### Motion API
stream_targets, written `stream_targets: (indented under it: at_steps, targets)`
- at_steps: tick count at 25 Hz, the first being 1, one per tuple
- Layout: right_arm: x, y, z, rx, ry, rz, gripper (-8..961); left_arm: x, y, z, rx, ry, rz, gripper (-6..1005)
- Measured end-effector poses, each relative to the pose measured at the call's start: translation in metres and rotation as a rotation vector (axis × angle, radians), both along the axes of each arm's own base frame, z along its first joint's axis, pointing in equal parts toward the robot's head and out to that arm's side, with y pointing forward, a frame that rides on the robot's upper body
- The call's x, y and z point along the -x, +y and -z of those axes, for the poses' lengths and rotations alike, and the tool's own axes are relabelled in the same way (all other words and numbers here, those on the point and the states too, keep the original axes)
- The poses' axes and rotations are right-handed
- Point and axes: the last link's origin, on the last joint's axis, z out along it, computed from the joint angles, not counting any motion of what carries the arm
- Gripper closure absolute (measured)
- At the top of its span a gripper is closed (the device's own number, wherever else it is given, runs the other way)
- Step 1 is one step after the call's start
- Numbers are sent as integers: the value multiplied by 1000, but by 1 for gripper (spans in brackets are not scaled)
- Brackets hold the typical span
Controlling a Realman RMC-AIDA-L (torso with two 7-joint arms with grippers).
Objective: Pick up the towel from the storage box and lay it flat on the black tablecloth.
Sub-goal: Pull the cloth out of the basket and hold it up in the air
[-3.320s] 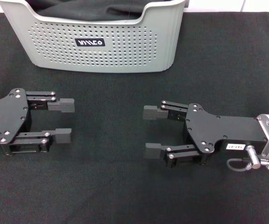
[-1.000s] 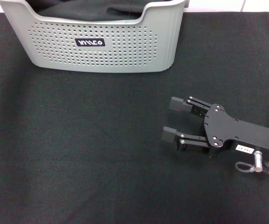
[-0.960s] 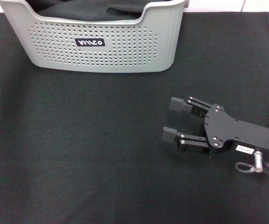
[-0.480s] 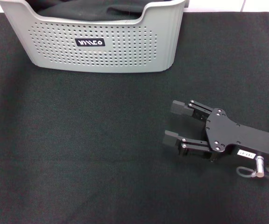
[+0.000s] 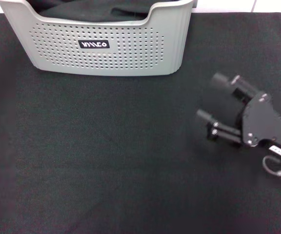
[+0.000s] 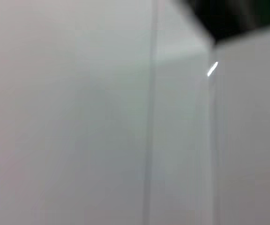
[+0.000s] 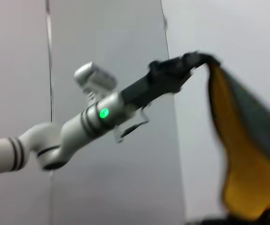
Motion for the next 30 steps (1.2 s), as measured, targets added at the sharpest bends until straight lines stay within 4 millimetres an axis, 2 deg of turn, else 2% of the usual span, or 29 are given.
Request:
stream_targets:
  at_steps: [4, 5, 6, 9, 14, 22, 30]
  targets:
    - [8, -7, -10, -240, 25, -74, 98, -7, -29, -25, -28, -82, 120, 980]
    - [10, -6, -11, -296, 13, -88, 98, -7, -29, -25, -28, -82, 120, 980]
    - [13, -5, -11, -348, 0, -99, 99, -10, -41, -32, -53, -95, 154, 980]
    - [22, 1, -8, -489, -58, -129, 106, -14, -50, -36, -71, -95, 174, 980]
    - [44, 11, 6, -695, -172, -202, 116, -17, -53, -36, -69, -104, 183, 980]
    - [81, 28, 32, -840, -305, -311, 134, -22, -55, -34, -61, -128, 210, 979]
    - [122, 61, 53, -812, -407, -421, 173, -23, -51, -27, -53, -120, 206, 979]
